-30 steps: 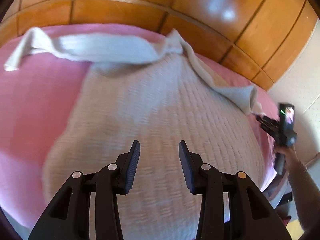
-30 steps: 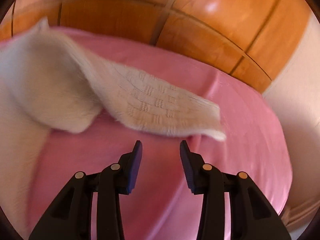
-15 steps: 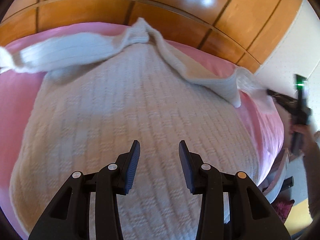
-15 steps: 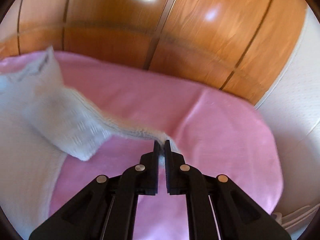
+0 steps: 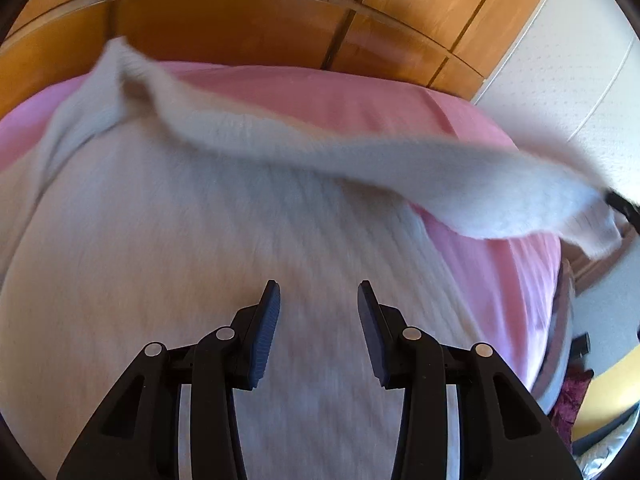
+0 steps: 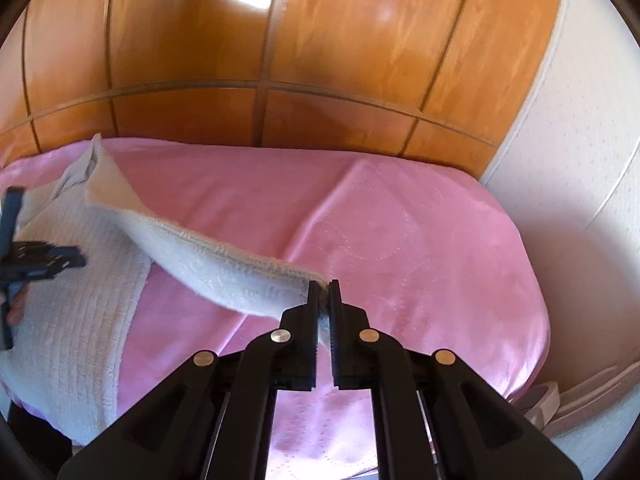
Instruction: Fold small clothes
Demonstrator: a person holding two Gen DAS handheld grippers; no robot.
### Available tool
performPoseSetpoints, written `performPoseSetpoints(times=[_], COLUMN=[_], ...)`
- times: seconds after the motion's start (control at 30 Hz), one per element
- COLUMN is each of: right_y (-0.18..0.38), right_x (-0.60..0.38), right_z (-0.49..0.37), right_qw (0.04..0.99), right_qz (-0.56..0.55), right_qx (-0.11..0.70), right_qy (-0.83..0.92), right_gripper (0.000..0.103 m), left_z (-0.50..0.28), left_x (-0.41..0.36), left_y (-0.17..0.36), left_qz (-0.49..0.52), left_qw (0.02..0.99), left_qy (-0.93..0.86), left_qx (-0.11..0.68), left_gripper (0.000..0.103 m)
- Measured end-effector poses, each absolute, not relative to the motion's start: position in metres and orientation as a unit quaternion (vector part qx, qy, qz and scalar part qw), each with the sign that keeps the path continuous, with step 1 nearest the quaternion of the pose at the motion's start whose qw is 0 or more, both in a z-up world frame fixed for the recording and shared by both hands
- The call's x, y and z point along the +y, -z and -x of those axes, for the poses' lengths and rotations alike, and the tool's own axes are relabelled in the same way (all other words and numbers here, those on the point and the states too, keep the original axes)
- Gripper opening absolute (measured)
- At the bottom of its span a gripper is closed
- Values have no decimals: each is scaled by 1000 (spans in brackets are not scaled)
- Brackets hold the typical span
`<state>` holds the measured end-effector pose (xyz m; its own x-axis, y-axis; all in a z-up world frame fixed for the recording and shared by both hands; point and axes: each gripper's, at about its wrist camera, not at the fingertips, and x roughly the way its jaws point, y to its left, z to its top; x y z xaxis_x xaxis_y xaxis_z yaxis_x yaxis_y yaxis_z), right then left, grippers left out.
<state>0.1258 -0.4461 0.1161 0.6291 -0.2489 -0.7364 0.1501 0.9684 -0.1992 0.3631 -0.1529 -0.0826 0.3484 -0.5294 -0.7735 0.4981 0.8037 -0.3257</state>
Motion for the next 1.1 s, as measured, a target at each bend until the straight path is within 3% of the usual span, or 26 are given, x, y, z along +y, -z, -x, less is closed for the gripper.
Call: performPoseSetpoints(times=[0.17, 0.43, 0.5, 0.53, 0.63, 0.8, 0.87, 0.9, 0.93, 1.1], right_y=[-105, -55, -46, -43, -38, -40, -41, -40, -39, -31], right_x=[-487, -578, -592, -594, -581, -500, -466, -446, -419, -313], right_z=[-150, -257, -268, -268, -256, -226, -220, -217, -215, -216], right_qw=[897, 857, 852, 849, 857, 892, 903, 908, 912, 918], right_qz=[24, -21, -33, -34, -58, -36, -33, -31, -26, -9], right_qx=[419, 449, 446, 441, 429, 404, 397, 395, 396, 396], right_qy=[136, 251, 272, 288, 281, 201, 162, 137, 104, -6], right_gripper=[4, 3, 30, 52, 52, 70, 79, 80, 80, 84], left_z=[-428, -500, -495, -489, -466, -412, -390, -377, -355, -298], left_x=[-190, -211, -199, -189, -151, -56, -16, 5, 36, 146], left_y=[63, 30, 30, 31, 40, 51, 49, 47, 44, 40], left_qz=[15, 23, 29, 29, 29, 88, 100, 104, 109, 110], left_qw=[841, 885, 886, 886, 887, 877, 881, 885, 893, 903], left_qy=[295, 186, 181, 178, 164, 141, 118, 103, 75, -41], left_qx=[454, 427, 426, 427, 430, 451, 447, 442, 430, 412], left_gripper=[39, 39, 39, 39, 39, 39, 47, 61, 67, 67])
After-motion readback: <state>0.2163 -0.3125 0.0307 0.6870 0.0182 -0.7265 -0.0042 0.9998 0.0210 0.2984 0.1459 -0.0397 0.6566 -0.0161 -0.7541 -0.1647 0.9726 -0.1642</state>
